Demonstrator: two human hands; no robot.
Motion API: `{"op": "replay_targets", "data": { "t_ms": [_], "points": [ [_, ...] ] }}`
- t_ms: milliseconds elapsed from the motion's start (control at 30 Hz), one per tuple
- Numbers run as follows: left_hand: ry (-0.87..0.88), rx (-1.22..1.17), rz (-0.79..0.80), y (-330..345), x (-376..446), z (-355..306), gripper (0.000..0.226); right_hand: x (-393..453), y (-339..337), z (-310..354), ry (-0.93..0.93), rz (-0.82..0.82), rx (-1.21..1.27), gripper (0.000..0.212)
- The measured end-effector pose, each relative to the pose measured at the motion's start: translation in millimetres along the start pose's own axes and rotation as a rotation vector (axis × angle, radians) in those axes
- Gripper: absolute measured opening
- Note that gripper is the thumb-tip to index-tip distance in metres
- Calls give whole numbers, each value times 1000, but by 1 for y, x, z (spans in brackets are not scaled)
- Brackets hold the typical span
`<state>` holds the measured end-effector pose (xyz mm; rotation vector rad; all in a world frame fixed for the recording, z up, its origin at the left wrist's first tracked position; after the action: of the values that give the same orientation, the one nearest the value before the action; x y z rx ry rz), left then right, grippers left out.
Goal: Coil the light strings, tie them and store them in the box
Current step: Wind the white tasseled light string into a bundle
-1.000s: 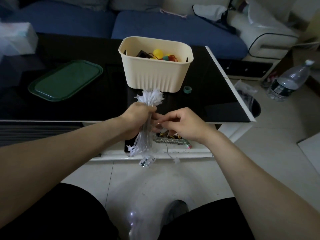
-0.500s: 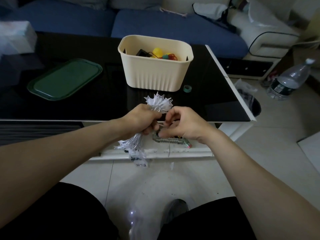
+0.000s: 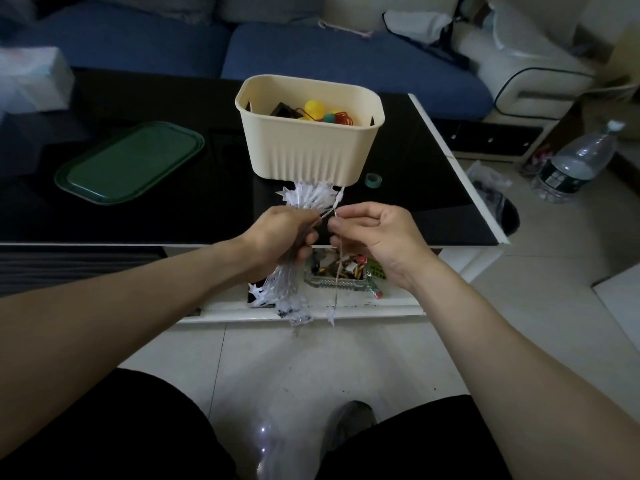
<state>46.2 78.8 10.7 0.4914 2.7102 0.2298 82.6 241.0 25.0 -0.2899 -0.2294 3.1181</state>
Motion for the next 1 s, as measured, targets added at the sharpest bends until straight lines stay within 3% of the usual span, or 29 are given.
{"op": "replay_targets", "data": {
  "t_ms": [167, 300, 400, 533, 633, 700, 833, 900, 1000],
  "points": [
    [23, -6, 125, 7, -2, 3, 39, 2, 11, -3, -87, -70, -26, 11],
    [105, -23, 62, 6, 0, 3, 42, 2, 18, 0, -143, -113, -138, 11],
    [149, -36, -49, 2, 5, 4, 37, -1, 24, 7, -172, -16, -271, 28],
    [170, -19, -123, -4, 7, 3, 46, -5, 33, 8, -207, 192, -542, 68],
    [165, -4, -140, -4, 6, 1, 49, -10, 37, 7, -159, 297, -543, 83],
    [162, -55, -180, -4, 6, 0, 42, -11, 36, 6, -130, 250, -443, 74],
    [145, -286, -239, -6, 4, -11, 29, -6, 31, 4, -111, 84, -354, 34],
    [139, -337, -245, -9, 3, -16, 28, -2, 24, 2, -152, 41, -375, 17],
    [135, -411, -261, -12, 2, -20, 28, 1, 14, 1, -215, 7, -490, 10]
  ]
}}
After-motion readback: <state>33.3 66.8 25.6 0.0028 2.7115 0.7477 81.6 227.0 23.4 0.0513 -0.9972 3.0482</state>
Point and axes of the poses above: each hand's wrist, its own x-axis towards the middle knuckle, its own y-axis out of the palm, z = x × y, the point moved 2 cm from there along x, towards the middle knuckle, and after that the axes turned 12 degrees about -x, right-handed, at the moved point
